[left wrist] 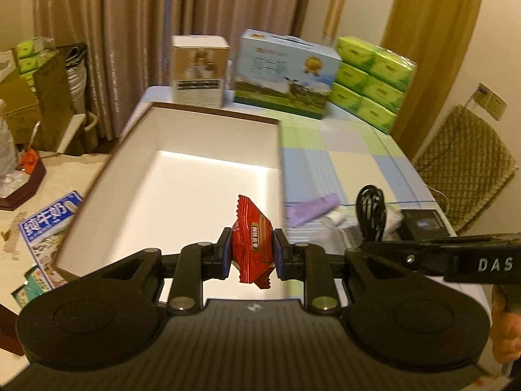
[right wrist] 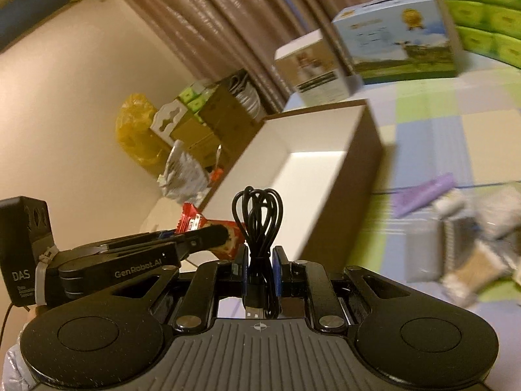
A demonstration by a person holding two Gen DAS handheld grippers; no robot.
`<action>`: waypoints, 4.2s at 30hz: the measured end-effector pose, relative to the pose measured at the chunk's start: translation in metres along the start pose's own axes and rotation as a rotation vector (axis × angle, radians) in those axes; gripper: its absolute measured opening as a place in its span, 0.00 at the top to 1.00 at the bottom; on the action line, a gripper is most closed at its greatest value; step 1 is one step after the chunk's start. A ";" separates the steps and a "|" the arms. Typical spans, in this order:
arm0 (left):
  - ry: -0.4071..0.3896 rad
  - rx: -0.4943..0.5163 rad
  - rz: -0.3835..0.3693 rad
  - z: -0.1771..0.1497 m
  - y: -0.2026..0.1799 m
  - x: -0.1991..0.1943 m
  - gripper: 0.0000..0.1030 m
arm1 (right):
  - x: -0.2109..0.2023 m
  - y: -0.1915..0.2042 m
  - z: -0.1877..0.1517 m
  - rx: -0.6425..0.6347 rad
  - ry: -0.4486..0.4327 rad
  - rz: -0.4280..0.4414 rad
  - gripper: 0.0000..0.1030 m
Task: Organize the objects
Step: 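Carry the candy and cable into the brown box and open both tools, then move both tools out of the box back toward the table items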
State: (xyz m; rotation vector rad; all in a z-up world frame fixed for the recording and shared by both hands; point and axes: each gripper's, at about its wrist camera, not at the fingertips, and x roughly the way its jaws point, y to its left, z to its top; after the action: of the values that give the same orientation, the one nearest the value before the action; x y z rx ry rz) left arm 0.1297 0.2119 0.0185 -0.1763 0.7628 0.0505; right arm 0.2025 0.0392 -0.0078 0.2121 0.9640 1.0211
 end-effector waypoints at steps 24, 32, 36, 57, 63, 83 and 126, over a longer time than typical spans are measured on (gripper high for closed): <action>0.263 0.004 0.051 0.006 0.105 0.100 0.79 | 0.166 0.013 0.009 -0.058 0.247 -0.326 0.89; 0.273 0.064 0.060 0.007 0.106 0.104 0.54 | 0.160 0.019 0.008 -0.108 0.235 -0.341 0.77; 0.281 0.059 0.059 0.007 0.111 0.099 0.49 | 0.154 0.026 0.008 -0.124 0.220 -0.336 0.57; 0.251 0.056 0.070 0.007 0.099 0.051 0.22 | 0.092 0.042 -0.002 -0.125 0.129 -0.240 0.19; 0.248 0.043 0.084 0.002 0.087 0.039 0.19 | 0.072 0.036 -0.010 -0.118 0.125 -0.237 0.18; 0.253 0.019 0.118 -0.024 0.016 0.010 0.19 | 0.006 -0.004 -0.027 -0.105 0.139 -0.191 0.17; 0.307 0.088 -0.010 -0.051 -0.175 0.059 0.19 | -0.143 -0.167 -0.046 0.014 0.094 -0.390 0.17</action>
State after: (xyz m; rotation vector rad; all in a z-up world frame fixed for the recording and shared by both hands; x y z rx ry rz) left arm 0.1566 0.0293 -0.0341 -0.1045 1.0681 -0.0200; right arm 0.2478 -0.1772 -0.0462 -0.0147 1.0484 0.6706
